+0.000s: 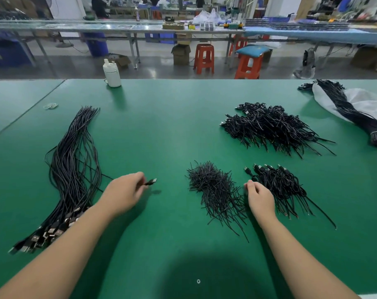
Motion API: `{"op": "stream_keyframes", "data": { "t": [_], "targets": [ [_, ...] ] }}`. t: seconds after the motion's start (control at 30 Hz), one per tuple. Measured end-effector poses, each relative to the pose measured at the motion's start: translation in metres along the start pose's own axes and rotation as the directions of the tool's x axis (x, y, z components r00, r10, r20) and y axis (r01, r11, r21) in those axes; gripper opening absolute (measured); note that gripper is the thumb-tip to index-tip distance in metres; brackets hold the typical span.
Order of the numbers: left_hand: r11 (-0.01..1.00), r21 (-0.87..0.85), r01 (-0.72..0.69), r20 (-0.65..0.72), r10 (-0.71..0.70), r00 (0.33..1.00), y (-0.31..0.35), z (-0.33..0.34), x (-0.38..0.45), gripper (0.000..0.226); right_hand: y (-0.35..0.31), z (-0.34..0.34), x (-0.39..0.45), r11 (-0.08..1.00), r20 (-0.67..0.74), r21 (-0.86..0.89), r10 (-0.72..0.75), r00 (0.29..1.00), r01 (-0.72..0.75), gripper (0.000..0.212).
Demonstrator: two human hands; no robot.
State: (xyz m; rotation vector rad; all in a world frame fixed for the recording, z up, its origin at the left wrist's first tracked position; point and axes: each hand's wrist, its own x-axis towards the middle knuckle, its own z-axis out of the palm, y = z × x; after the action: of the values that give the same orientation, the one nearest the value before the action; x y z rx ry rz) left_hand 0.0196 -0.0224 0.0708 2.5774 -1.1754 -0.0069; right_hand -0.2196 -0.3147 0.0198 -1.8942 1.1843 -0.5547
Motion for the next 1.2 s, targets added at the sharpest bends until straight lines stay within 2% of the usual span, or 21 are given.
{"op": "stream_keyframes", "data": {
  "t": [0.07,0.1,0.17,0.23,0.3,0.33,0.37,0.43,0.5,0.57,0.63,0.7,0.8,0.97,1.07,1.1,1.13,1.17,1.2],
  "targets": [
    [0.958,-0.282,0.052,0.011,-0.051,0.999,0.03,-0.005,0.002,0.011,-0.015,0.001,-0.009,0.998,-0.028,-0.031,-0.049,0.998,0.048,0.024],
    [0.891,-0.446,0.085,0.057,-0.066,0.996,0.046,-0.008,0.003,0.012,-0.025,0.003,-0.017,0.996,0.002,-0.013,-0.091,0.996,0.091,0.02],
    [0.637,-0.755,0.158,0.191,-0.018,0.981,0.076,-0.014,0.003,0.012,-0.048,0.008,-0.037,0.979,0.155,0.086,-0.197,0.968,0.186,0.029],
    [0.409,-0.89,0.2,0.241,0.049,0.969,0.099,-0.02,0.002,0.009,-0.069,0.014,-0.056,0.941,0.371,0.249,-0.311,0.875,0.229,0.039],
    [0.325,-0.927,0.188,0.218,0.058,0.974,0.117,-0.024,0.003,0.008,-0.086,0.019,-0.072,0.887,0.516,0.425,-0.401,0.756,0.18,0.041],
    [0.322,-0.931,0.173,0.198,0.044,0.979,0.122,-0.026,0.004,0.008,-0.092,0.022,-0.077,0.864,0.535,0.476,-0.432,0.726,0.163,0.037],
    [0.336,-0.929,0.157,0.176,0.028,0.984,0.126,-0.026,0.005,0.008,-0.097,0.024,-0.081,0.857,0.524,0.483,-0.448,0.724,0.18,0.03],
    [0.363,-0.923,0.127,0.133,-0.008,0.991,0.129,-0.027,0.005,0.007,-0.104,0.026,-0.083,0.863,0.454,0.434,-0.457,0.765,0.257,0.021],
    [0.379,-0.92,0.098,0.079,-0.067,0.995,0.13,-0.026,0.005,0.007,-0.106,0.026,-0.082,0.853,0.395,0.447,-0.457,0.797,0.268,0.025],
    [0.403,-0.911,0.086,0.044,-0.113,0.993,0.13,-0.022,0.003,0.006,-0.106,0.026,-0.082,0.842,0.378,0.468,-0.467,0.799,0.27,0.031],
    [0.363,-0.925,0.108,0.085,-0.08,0.993,0.13,-0.019,0.0,0.013,-0.106,0.027,-0.084,0.82,0.383,0.506,-0.491,0.782,0.267,0.032],
    [0.327,-0.935,0.136,0.159,0.043,0.986,0.129,-0.014,-0.003,0.025,-0.105,0.03,-0.086,0.814,0.393,0.514,-0.503,0.77,0.27,0.032],
    [0.335,-0.936,0.113,0.189,0.204,0.961,0.13,-0.012,-0.004,0.038,-0.103,0.032,-0.088,0.834,0.424,0.482,-0.49,0.761,0.269,0.033],
    [0.252,-0.957,0.145,0.196,0.193,0.961,0.13,-0.009,0.001,0.047,-0.104,0.034,-0.092,0.816,0.451,0.545,-0.479,0.753,0.192,0.033],
    [0.175,-0.985,0.013,0.027,0.076,0.997,0.133,-0.014,0.008,0.048,-0.1,0.04,-0.098,0.823,0.551,0.565,-0.429,0.716,0.058,0.035],
    [0.098,-0.995,-0.033,-0.033,0.005,0.999,0.134,-0.021,0.011,0.048,-0.096,0.043,-0.1,0.834,0.598,0.552,-0.399,0.695,0.003,0.036],
    [-0.05,-0.998,-0.05,-0.047,-0.045,0.998,0.133,-0.03,0.013,0.048,-0.091,0.046,-0.102,0.842,0.638,0.537,-0.361,0.68,-0.057,0.037],
    [-0.244,-0.969,-0.035,-0.024,-0.048,0.999,0.13,-0.039,0.016,0.047,-0.086,0.05,-0.103,0.838,0.666,0.531,-0.319,0.675,-0.128,0.037],
    [-0.412,-0.911,0.015,0.014,0.005,1.0,0.123,-0.049,0.017,0.044,-0.082,0.052,-0.103,0.812,0.683,0.54,-0.27,0.679,-0.221,0.037]
  ]
}}
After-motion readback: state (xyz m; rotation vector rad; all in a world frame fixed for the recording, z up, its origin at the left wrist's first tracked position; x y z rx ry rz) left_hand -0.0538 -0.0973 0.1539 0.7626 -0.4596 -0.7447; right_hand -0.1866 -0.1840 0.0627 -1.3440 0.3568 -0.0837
